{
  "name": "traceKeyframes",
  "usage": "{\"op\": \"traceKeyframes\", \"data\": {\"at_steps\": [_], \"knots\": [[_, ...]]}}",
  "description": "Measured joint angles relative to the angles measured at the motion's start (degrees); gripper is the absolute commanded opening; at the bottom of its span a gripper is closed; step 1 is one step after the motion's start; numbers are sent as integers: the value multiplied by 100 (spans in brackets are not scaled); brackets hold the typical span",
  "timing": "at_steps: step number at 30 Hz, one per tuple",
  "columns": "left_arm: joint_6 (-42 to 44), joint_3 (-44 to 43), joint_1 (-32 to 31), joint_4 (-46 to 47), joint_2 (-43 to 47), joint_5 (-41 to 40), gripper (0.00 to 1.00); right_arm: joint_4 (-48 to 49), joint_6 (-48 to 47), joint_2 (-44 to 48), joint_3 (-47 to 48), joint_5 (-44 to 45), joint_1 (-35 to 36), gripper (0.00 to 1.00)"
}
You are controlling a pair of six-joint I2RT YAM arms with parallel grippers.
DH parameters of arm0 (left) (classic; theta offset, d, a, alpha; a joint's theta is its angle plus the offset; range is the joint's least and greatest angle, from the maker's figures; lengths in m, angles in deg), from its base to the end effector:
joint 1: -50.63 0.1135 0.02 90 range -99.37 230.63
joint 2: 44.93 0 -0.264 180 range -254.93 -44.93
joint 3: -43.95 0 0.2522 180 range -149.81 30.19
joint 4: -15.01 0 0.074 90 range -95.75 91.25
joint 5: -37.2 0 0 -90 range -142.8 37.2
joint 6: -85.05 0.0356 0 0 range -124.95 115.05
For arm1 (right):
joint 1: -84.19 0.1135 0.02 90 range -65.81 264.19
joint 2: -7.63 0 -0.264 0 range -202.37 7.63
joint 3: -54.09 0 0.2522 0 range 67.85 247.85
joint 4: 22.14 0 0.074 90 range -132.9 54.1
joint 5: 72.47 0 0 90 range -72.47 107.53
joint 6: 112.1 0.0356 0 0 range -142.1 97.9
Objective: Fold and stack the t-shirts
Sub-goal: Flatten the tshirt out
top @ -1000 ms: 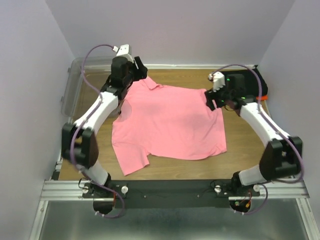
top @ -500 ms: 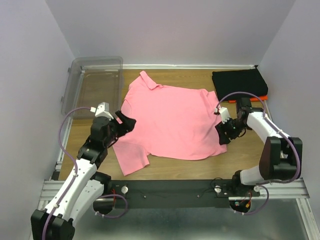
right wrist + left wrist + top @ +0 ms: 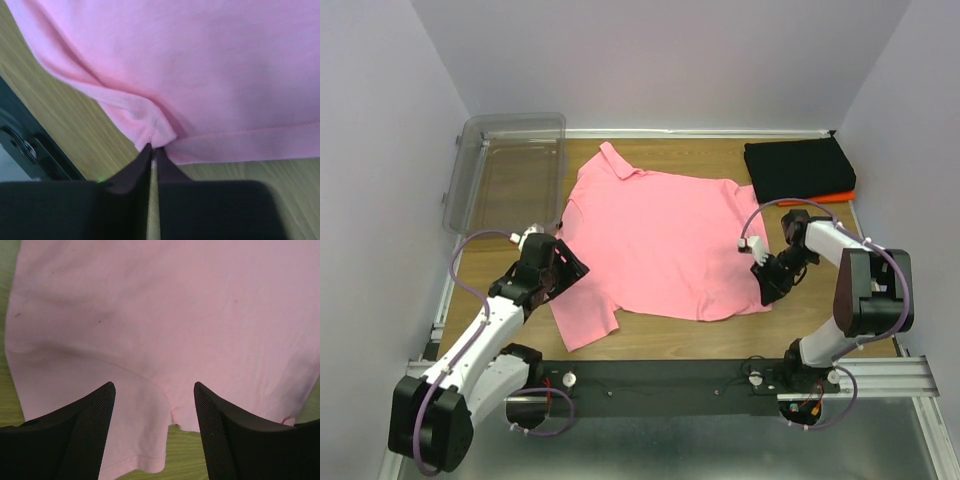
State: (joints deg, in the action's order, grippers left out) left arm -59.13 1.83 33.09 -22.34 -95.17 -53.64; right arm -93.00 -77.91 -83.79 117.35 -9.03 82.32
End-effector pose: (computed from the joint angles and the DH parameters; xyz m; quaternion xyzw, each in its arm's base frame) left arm 0.1696 -0.0531 0.2027 -0.2935 0.8776 -0.2165 0.3110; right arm 0.2327 0.0083 0.1539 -0.4239 0.8729 0.2375 0.0434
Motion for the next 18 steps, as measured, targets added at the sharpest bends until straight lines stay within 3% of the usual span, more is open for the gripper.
{"op": "traceKeyframes", "data": {"at_steps": [4, 12, 18], "knots": [[42, -57, 0, -138, -245, 2, 72, -278, -522, 48, -94, 297, 20, 1], [238, -560, 0, -282, -131, -2, 72, -1034, -1698, 1357, -385, 2074, 26, 1], [422, -595, 0, -289, -339, 0, 70, -1622, -2214, 1923, -387, 2824, 24, 3]]}}
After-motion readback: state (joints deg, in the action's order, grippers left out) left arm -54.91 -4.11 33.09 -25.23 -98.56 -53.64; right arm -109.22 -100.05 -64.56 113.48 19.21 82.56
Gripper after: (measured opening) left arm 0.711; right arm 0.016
